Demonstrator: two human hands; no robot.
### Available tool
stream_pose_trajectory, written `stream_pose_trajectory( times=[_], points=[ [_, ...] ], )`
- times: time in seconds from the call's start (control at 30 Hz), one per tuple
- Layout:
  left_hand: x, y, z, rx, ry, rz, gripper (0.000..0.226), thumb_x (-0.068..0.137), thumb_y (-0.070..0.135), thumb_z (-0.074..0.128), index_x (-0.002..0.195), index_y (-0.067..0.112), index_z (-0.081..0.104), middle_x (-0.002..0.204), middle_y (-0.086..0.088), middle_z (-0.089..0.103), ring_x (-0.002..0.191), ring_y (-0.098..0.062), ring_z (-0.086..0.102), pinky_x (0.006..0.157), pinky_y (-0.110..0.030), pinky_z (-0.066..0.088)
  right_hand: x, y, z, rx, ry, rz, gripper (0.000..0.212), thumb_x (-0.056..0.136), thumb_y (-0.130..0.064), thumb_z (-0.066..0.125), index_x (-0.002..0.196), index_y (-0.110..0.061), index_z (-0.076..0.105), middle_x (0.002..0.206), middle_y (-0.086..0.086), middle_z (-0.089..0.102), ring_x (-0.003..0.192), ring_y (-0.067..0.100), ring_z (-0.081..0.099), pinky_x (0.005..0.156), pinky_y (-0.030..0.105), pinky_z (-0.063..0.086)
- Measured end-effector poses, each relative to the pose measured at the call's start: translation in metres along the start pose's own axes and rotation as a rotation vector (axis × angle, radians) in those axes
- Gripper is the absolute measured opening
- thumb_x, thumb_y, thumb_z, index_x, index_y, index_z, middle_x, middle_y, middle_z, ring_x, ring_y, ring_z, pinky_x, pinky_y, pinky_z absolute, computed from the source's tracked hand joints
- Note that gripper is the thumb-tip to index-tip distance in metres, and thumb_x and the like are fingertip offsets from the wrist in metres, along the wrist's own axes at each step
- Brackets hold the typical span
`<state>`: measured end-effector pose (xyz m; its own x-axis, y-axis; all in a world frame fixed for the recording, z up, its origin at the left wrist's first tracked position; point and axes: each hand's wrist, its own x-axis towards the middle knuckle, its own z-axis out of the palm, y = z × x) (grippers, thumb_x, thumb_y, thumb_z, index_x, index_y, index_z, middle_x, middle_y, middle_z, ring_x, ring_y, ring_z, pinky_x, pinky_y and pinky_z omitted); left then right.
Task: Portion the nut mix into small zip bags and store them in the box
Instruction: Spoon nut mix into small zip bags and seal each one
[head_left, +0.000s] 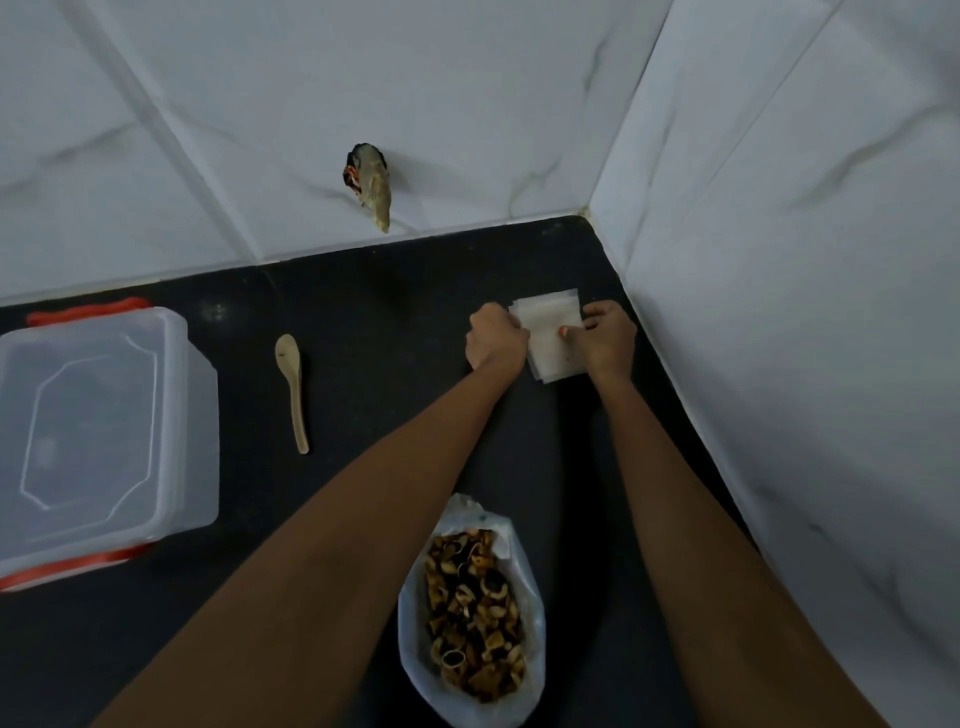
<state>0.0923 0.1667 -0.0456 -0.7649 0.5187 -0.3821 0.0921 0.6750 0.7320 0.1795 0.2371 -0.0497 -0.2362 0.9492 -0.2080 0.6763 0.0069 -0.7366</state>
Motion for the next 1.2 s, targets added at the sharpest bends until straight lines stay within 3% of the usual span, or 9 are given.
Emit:
stream_pose_trajectory(
  times=[0.13, 0.33, 0.47, 0.57, 0.73, 0.83, 0.9, 1.03, 1.2],
  points=[
    [-0.003, 0.000, -0.002, -0.006, 0.018, 0.021, 0.020, 0.089, 0.016, 0.056, 0.105, 0.009, 0.066, 0.110, -0.012, 0.065, 0.102, -0.028, 0.062, 0.078, -0.033, 0.048, 0.000, -0.002, -0.005, 0.007, 0.011, 0.000, 0.026, 0.079, -0.010, 0.070, 0.103, -0.005, 0.061, 0.107, 0.010, 0.064, 0.088, 0.016, 0.057, 0.070, 0.022, 0.040],
    [-0.013, -0.005, -0.009, -0.099, -0.036, 0.054, 0.016, 0.087, 0.013, 0.058, 0.100, 0.009, 0.066, 0.108, -0.010, 0.065, 0.100, -0.023, 0.061, 0.080, -0.028, 0.046, -0.003, -0.005, -0.014, 0.013, -0.050, -0.015, 0.025, 0.081, -0.013, 0.068, 0.103, -0.004, 0.063, 0.108, 0.010, 0.064, 0.099, 0.022, 0.060, 0.078, 0.026, 0.044],
    [-0.027, -0.007, -0.021, -0.316, -0.074, 0.023, 0.005, 0.084, 0.010, 0.058, 0.088, 0.012, 0.060, 0.096, -0.011, 0.065, 0.087, -0.023, 0.064, 0.082, -0.036, 0.055, -0.020, -0.013, -0.029, 0.054, -0.090, -0.088, 0.021, 0.083, -0.014, 0.067, 0.099, 0.000, 0.066, 0.099, 0.012, 0.066, 0.087, 0.019, 0.058, 0.074, 0.025, 0.043],
    [-0.051, -0.010, -0.041, -0.608, -0.125, -0.028, 0.010, 0.089, 0.005, 0.053, 0.099, 0.006, 0.054, 0.090, -0.008, 0.060, 0.068, -0.011, 0.062, 0.065, -0.021, 0.056, -0.042, -0.020, -0.040, 0.102, -0.183, -0.110, 0.018, 0.084, -0.014, 0.066, 0.099, -0.004, 0.065, 0.097, 0.010, 0.065, 0.086, 0.016, 0.059, 0.073, 0.025, 0.046],
    [-0.095, -0.024, -0.080, -0.761, -0.124, 0.044, 0.016, 0.088, 0.008, 0.058, 0.104, 0.004, 0.056, 0.096, -0.010, 0.064, 0.081, -0.015, 0.066, 0.071, -0.023, 0.057, -0.096, -0.032, -0.054, 0.205, -0.312, -0.169, 0.007, 0.084, -0.012, 0.066, 0.090, -0.008, 0.065, 0.087, 0.005, 0.066, 0.078, 0.011, 0.061, 0.069, 0.022, 0.050],
    [-0.123, -0.039, -0.105, -0.670, -0.042, 0.130, 0.017, 0.089, 0.012, 0.057, 0.104, 0.003, 0.059, 0.092, -0.009, 0.066, 0.077, -0.013, 0.066, 0.071, -0.022, 0.057, -0.137, -0.034, -0.059, 0.272, -0.414, -0.179, 0.013, 0.084, -0.013, 0.065, 0.097, -0.009, 0.064, 0.085, -0.005, 0.066, 0.076, 0.001, 0.062, 0.059, 0.008, 0.048],
    [-0.142, -0.053, -0.122, -0.576, 0.004, 0.198, 0.011, 0.089, 0.011, 0.057, 0.099, 0.007, 0.061, 0.086, -0.005, 0.066, 0.073, -0.009, 0.065, 0.068, -0.018, 0.055, -0.163, -0.034, -0.058, 0.316, -0.406, -0.201, 0.020, 0.083, -0.015, 0.067, 0.102, -0.010, 0.063, 0.086, -0.008, 0.064, 0.078, -0.001, 0.061, 0.060, 0.006, 0.047],
    [-0.175, -0.084, -0.149, -0.382, -0.019, 0.290, 0.009, 0.088, 0.008, 0.059, 0.097, 0.008, 0.063, 0.083, -0.005, 0.065, 0.073, -0.010, 0.064, 0.071, -0.020, 0.055, -0.206, -0.033, -0.053, 0.301, -0.408, -0.261, 0.029, 0.084, -0.014, 0.066, 0.112, -0.015, 0.061, 0.095, -0.007, 0.064, 0.087, -0.003, 0.059, 0.069, 0.006, 0.048],
    [-0.207, -0.118, -0.175, -0.098, -0.084, 0.385, 0.017, 0.087, 0.010, 0.059, 0.104, 0.009, 0.063, 0.088, 0.003, 0.063, 0.077, -0.004, 0.062, 0.071, -0.010, 0.052, -0.256, -0.027, -0.037, 0.184, -0.512, -0.301, 0.022, 0.083, -0.005, 0.064, 0.103, -0.013, 0.066, 0.091, -0.004, 0.066, 0.086, 0.002, 0.063, 0.076, 0.014, 0.051]
  ],
)
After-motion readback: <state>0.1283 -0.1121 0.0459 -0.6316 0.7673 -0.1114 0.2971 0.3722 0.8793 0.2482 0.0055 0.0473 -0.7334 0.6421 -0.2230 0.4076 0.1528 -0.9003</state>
